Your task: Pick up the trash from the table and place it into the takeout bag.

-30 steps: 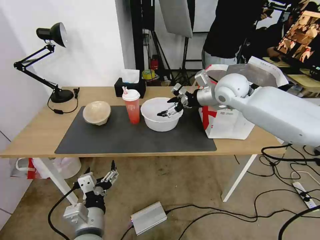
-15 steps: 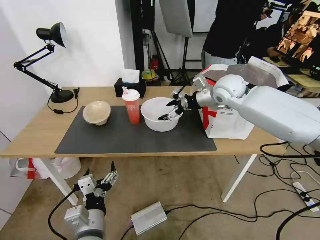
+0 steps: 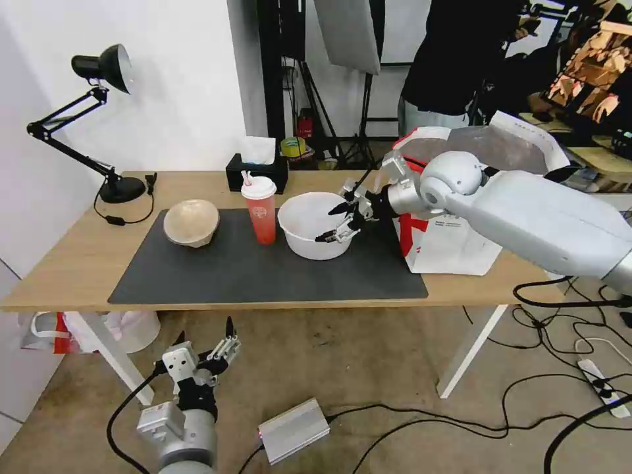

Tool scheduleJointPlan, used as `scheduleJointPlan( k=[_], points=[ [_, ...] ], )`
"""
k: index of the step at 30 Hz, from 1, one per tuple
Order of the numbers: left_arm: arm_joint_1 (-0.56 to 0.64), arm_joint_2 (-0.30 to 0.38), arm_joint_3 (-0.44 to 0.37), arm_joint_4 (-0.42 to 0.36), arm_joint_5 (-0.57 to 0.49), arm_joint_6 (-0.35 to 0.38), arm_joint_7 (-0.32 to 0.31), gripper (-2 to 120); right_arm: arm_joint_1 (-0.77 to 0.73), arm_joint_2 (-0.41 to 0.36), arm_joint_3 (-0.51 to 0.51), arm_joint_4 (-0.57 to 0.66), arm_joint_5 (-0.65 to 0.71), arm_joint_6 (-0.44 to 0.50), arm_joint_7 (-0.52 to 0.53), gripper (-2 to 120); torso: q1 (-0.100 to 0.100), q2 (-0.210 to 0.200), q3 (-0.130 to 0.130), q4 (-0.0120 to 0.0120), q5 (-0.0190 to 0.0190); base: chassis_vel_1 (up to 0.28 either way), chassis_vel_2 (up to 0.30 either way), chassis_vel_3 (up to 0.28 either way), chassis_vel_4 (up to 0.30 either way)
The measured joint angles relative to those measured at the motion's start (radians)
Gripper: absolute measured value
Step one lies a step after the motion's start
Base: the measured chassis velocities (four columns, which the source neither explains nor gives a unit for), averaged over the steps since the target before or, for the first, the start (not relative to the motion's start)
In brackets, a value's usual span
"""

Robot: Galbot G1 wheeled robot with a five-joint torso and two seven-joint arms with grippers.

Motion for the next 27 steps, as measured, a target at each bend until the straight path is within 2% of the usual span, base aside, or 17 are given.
scheduleJointPlan(
  k=[16,27],
  points=[
    [-0.016,-0.002,0.011,0.027,0.016,-0.015,0.001,100,0.002,0.063,-0.005,-0.077,-0.040,0.059,-0.068,100,0.000,0.000,0.000,0.0001,-0.0001,0.000,0.000,0.000,0.000],
    [-0.026,-0.008,0.017,0.036,0.015,-0.015,0.001,100,0.002,0.076,-0.012,-0.097,-0.050,0.083,-0.101,100,0.000,0.000,0.000,0.0000,0.0000,0.000,0.000,0.000,0.000]
  ],
)
